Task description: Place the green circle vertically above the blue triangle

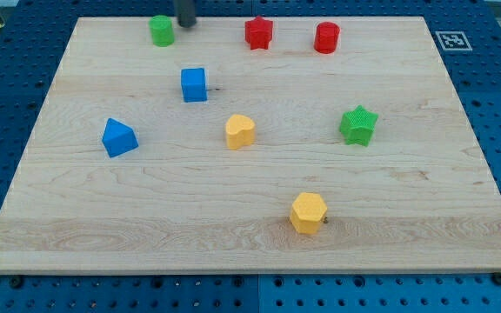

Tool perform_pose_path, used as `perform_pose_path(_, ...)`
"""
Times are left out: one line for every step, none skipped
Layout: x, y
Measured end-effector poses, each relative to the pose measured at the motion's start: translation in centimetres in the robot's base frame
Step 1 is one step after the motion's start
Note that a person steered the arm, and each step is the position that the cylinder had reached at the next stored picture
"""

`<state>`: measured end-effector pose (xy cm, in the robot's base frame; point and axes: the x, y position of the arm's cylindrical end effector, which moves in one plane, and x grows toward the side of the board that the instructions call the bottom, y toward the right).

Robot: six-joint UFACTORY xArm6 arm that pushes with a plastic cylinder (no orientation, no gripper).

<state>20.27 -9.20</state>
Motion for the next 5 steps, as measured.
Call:
perform_pose_path(1.1, 0.0)
perform_pose_path(2.1, -2.0)
perform_pose_path(2.5, -3.9)
perform_pose_path(3.6, -4.2)
perform_pose_path(4.7, -3.3)
